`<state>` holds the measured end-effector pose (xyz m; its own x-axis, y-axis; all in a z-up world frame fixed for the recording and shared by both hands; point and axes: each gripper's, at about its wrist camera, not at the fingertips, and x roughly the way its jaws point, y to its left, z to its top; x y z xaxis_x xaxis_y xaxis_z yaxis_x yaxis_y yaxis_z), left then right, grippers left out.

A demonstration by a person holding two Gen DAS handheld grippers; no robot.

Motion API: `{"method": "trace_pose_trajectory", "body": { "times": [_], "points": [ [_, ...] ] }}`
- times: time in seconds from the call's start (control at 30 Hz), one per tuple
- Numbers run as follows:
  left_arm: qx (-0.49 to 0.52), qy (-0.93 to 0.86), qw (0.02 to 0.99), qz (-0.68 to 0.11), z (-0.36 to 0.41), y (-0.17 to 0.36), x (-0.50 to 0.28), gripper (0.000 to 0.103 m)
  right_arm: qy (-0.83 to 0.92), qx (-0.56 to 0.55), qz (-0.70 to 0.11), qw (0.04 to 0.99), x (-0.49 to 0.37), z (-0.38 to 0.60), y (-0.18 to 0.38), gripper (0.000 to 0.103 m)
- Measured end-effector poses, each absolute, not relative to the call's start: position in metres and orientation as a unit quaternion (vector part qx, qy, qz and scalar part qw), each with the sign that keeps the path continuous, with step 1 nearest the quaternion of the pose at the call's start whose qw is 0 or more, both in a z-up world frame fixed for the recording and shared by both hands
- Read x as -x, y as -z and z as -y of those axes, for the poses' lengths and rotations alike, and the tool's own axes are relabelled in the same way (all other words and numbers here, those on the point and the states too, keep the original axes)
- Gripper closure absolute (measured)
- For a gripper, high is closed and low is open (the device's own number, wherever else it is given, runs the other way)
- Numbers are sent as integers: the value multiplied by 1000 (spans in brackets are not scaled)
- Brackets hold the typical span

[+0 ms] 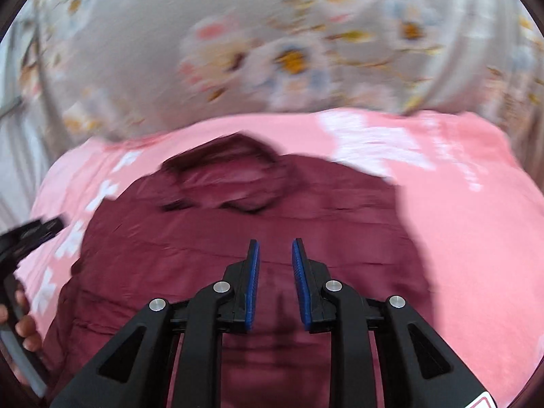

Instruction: Fold large clothes

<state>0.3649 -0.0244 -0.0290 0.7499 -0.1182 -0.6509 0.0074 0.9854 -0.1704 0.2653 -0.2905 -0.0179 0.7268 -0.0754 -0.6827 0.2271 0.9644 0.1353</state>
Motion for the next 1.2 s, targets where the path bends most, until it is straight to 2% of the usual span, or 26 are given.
{"method": "trace_pose_trajectory", "body": {
  "times": [0.23,0.37,0.63,1.03,1.1,1.17,1.2],
  "points": [
    [31,26,911,-410,64,87,-394,75,61,-91,-425,899,-296,274,72,82],
    [37,33,908,-416,54,113,-391,75,52,-124,-431,892,-288,282,89,91],
    [30,37,911,-410,52,119,-384,75,71,-96,-440,890,-283,276,97,93],
    [19,32,912,-409,54,120,-379,75,68,-115,-437,889,-277,285,100,94],
    [25,39,911,-411,51,117,-377,75,60,-141,-433,888,-270,292,98,93],
    [30,50,909,-412,46,105,-372,74,65,-170,-419,889,-257,306,87,83],
    [40,59,909,-410,43,94,-371,70,68,-173,-410,893,-255,310,81,83]
  ]
}}
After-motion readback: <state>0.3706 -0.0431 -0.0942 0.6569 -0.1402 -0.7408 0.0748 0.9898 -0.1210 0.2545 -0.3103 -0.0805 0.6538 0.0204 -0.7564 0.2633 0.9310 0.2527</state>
